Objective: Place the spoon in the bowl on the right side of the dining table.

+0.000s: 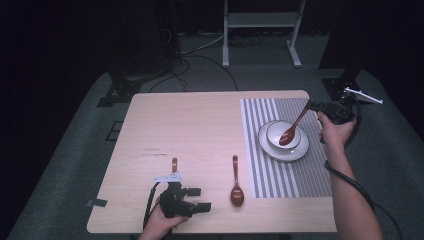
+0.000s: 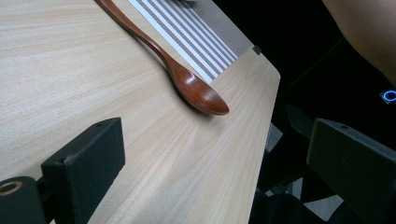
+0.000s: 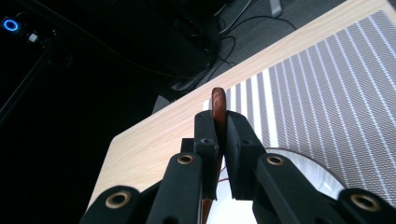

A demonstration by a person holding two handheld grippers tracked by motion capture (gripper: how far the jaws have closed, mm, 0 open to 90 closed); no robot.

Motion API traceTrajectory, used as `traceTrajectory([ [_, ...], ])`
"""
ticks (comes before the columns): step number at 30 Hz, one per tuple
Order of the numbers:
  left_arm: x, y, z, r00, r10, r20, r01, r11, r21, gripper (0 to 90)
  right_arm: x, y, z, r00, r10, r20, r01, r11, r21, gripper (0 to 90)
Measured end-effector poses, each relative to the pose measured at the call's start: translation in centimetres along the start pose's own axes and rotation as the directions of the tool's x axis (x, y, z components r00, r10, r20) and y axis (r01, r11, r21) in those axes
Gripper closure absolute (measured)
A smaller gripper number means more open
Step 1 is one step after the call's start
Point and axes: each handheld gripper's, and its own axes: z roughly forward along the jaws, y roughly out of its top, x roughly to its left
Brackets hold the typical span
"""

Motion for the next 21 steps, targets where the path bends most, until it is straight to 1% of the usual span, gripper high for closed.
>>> traceTrajectory([
  [6,0.0,0.0,0.0,1.0,0.002,0.0,-0.002,1.0,0.0,3.1,-0.7,0.0,-0.1,0.9998,0.013,0.016,-0.013,1.0,-0.011,83.5],
  [16,0.1,0.0,-0.1,1.0,0.003,-0.001,-0.003,1.0,-0.002,3.1,-1.7,-0.4,0.4,0.999,0.029,0.033,-0.028,0.999,-0.016,83.5],
  [21,0.2,0.0,0.0,1.0,-0.003,0.0,0.003,1.0,0.001,3.1,-2.2,-0.5,0.7,0.9988,0.034,0.036,-0.034,0.999,-0.015,83.5],
])
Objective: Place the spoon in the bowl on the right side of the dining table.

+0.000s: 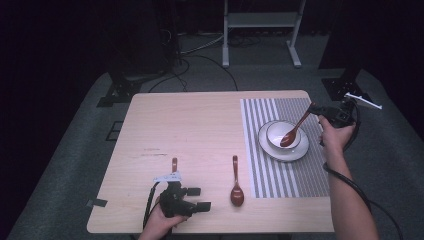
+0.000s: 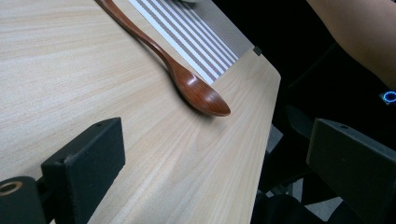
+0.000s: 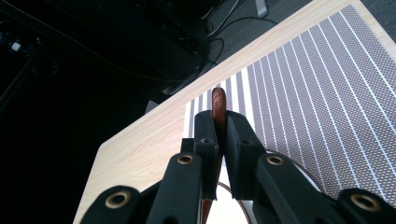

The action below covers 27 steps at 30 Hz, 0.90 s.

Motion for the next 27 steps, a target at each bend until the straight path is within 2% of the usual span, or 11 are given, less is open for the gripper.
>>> traceTrajectory([
  [12,0.1,0.0,0.2,1.0,-0.001,0.0,0.001,1.0,0.003,3.1,-1.2,-0.7,1.0,0.9999,0.016,0.002,-0.016,1.0,0.011,83.5],
  [24,0.1,-0.1,0.2,1.0,-0.001,0.0,0.001,1.0,0.0,3.1,-2.4,-1.6,1.6,0.9993,0.035,-0.016,-0.034,0.999,0.034,81.9],
  [27,0.1,-0.1,0.1,1.0,0.001,0.0,-0.001,1.0,0.0,3.1,-2.7,-1.7,1.6,0.9986,0.043,-0.03,-0.042,0.998,0.051,74.9],
])
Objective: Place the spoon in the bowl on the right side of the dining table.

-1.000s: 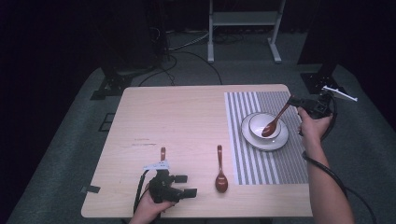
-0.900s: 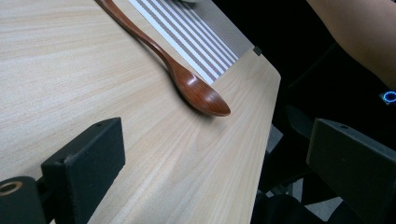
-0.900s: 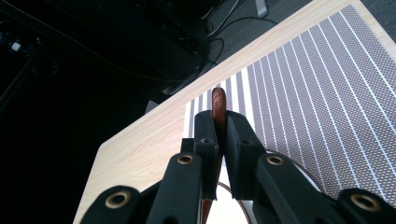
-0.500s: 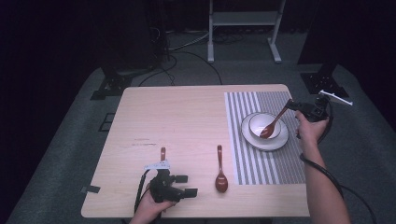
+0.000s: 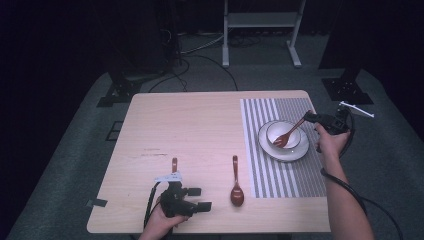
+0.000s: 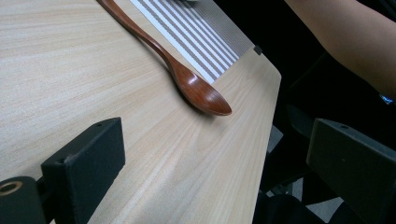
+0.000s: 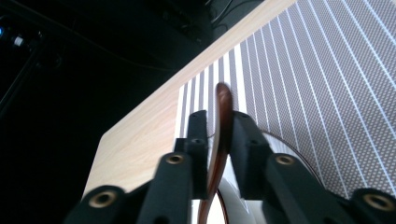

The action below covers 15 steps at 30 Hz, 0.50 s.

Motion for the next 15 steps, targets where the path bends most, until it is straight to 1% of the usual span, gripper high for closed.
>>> traceTrajectory([
  [2,0.0,0.0,0.0,1.0,0.0,0.0,0.0,1.0,-0.001,3.1,-0.1,-0.1,-0.1,0.9999,-0.011,0.005,0.011,1.0,0.003,72.2],
  [5,-0.1,0.0,0.0,1.0,0.003,-0.001,-0.003,1.0,0.001,3.1,-0.3,-0.3,-0.5,0.9997,-0.022,-0.005,0.022,1.0,0.01,67.5],
  [6,-0.1,0.0,0.0,1.0,0.003,-0.002,-0.003,1.0,0.001,3.1,-0.3,-0.5,-0.7,0.9995,-0.031,-0.01,0.031,0.999,0.02,64.5],
  [7,-0.1,0.0,0.0,1.0,0.004,-0.002,-0.004,1.0,0.001,3.1,-0.3,-0.5,-0.7,0.9995,-0.031,-0.01,0.031,0.999,0.02,64.5],
  [8,-0.1,0.1,0.0,1.0,0.005,-0.003,-0.005,1.0,0.002,3.1,-0.3,-0.6,-0.9,0.9991,-0.039,-0.017,0.04,0.999,0.023,60.6],
  [10,-0.1,0.1,0.0,1.0,0.005,-0.003,-0.005,1.0,0.002,3.1,-0.3,-0.7,-1.0,0.9988,-0.044,-0.021,0.044,0.999,0.027,58.8],
  [14,-0.1,0.0,0.0,1.0,0.007,-0.004,-0.007,1.0,0.004,3.1,-0.3,-1.3,-1.6,0.997,-0.074,-0.022,0.075,0.996,0.055,53.3],
  [15,-0.2,0.0,0.0,1.0,0.008,-0.003,-0.008,1.0,0.003,3.1,-0.3,-1.3,-1.6,0.997,-0.074,-0.022,0.075,0.996,0.055,53.3],
])
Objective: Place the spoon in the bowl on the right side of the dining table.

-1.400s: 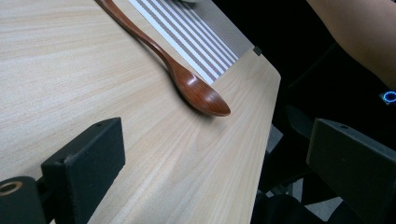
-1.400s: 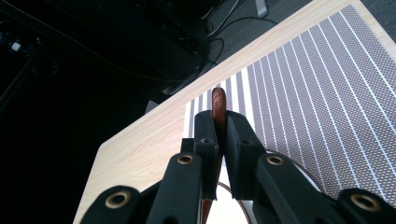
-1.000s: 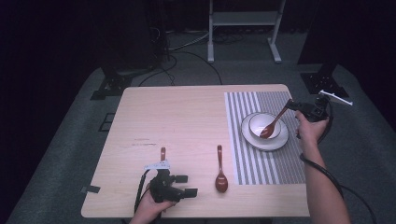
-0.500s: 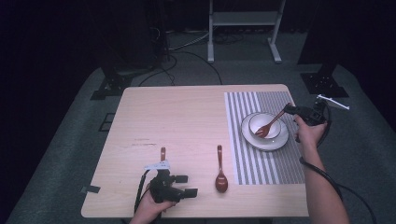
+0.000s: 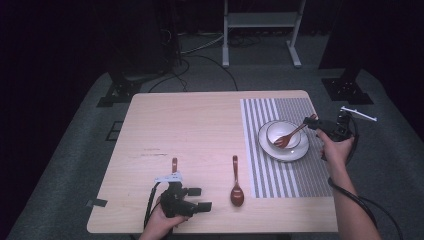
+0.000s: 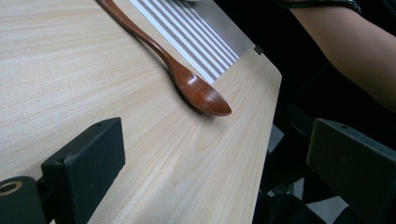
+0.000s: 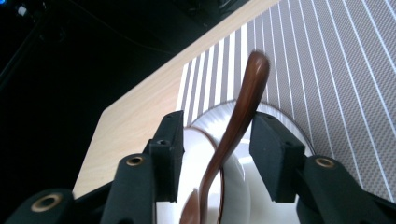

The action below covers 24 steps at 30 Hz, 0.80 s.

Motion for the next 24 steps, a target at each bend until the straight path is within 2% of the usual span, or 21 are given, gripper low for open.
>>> traceTrajectory([
  [9,-0.2,0.0,0.0,1.0,0.004,-0.001,-0.004,1.0,-0.001,3.1,0.2,-1.8,-0.9,0.9992,-0.038,-0.007,0.039,0.998,0.048,50.4],
  [24,-0.3,0.1,-0.3,0.9999,0.008,-0.008,-0.008,0.9999,-0.006,3.1,1.3,-3.4,-2.3,0.995,-0.089,-0.045,0.093,0.993,0.075,47.5],
])
